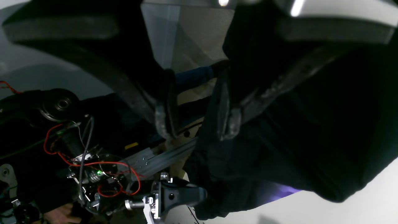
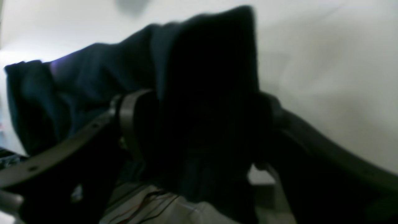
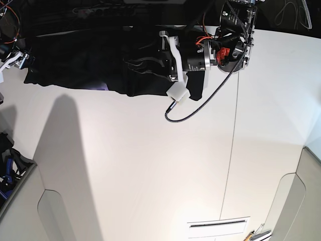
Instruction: Fold the T-shirt properly
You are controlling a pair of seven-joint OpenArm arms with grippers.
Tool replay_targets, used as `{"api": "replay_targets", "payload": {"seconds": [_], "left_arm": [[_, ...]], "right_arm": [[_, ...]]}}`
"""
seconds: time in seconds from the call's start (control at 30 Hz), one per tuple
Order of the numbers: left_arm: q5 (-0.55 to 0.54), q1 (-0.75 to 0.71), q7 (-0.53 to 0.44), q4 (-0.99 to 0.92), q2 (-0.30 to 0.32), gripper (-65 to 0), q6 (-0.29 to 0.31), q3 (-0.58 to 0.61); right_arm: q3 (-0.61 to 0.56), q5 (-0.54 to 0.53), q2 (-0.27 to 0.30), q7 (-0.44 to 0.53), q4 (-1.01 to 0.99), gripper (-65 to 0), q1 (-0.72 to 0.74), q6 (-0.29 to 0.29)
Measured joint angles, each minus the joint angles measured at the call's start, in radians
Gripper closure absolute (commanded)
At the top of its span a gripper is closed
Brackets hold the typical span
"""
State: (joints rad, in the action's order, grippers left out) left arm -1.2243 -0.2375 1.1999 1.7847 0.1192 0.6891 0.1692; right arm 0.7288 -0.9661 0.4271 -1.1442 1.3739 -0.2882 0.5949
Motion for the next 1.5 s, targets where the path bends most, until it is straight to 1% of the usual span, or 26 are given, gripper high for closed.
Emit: {"api": "replay_targets", "payload": {"seconds": [0.2, 0.33, 0.47, 0.67, 0.73, 0.83, 0.87, 1.0, 1.27, 1.37, 1.5], "left_arm": [[0.001, 0.0, 0.0, 0.0, 0.0, -24.7, 0.0, 0.0], [0.001, 0.0, 0.0, 0.0, 0.0, -24.7, 0.0, 0.0], [0.002, -0.001, 0.0, 0.0, 0.0, -24.7, 0.0, 0.0], [0.02, -0.001, 0.0, 0.0, 0.0, -24.7, 0.0, 0.0], [0.02, -0.001, 0.0, 0.0, 0.0, -24.7, 0.0, 0.0], [0.02, -0.001, 0.001, 0.0, 0.0, -24.7, 0.0, 0.0], [0.02, -0.001, 0.0, 0.0, 0.0, -24.7, 0.0, 0.0], [0.02, -0.001, 0.0, 0.0, 0.0, -24.7, 0.0, 0.0], [0.02, -0.001, 0.0, 0.0, 0.0, -24.7, 0.0, 0.0], [0.02, -0.001, 0.0, 0.0, 0.0, -24.7, 0.0, 0.0], [0.02, -0.001, 0.0, 0.0, 0.0, -24.7, 0.0, 0.0]], "right_arm": [[0.0, 0.026, -0.001, -0.002, 0.016, -44.3, 0.009, 0.0], [0.001, 0.083, -0.001, -0.005, 0.016, -44.3, 0.054, -0.008], [0.001, 0.101, -0.002, -0.007, 0.016, -44.2, 0.087, -0.011], [0.001, 0.111, -0.003, -0.009, 0.057, -44.3, 0.089, -0.011], [0.001, 0.14, -0.003, -0.008, 0.078, -44.3, 0.089, -0.011], [0.001, 0.193, -0.003, 0.0, 0.097, -44.3, 0.089, -0.038], [0.001, 0.204, -0.003, 0.011, 0.099, -44.3, 0.089, -0.038], [0.001, 0.213, -0.003, 0.033, 0.099, -44.3, 0.089, -0.038], [0.001, 0.215, -0.006, 0.037, 0.066, -44.3, 0.089, -0.038], [0.002, 0.214, -0.032, 0.039, 0.054, -44.3, 0.089, -0.038], [0.002, 0.18, -0.068, 0.044, 0.051, -44.1, 0.092, -0.037]]}}
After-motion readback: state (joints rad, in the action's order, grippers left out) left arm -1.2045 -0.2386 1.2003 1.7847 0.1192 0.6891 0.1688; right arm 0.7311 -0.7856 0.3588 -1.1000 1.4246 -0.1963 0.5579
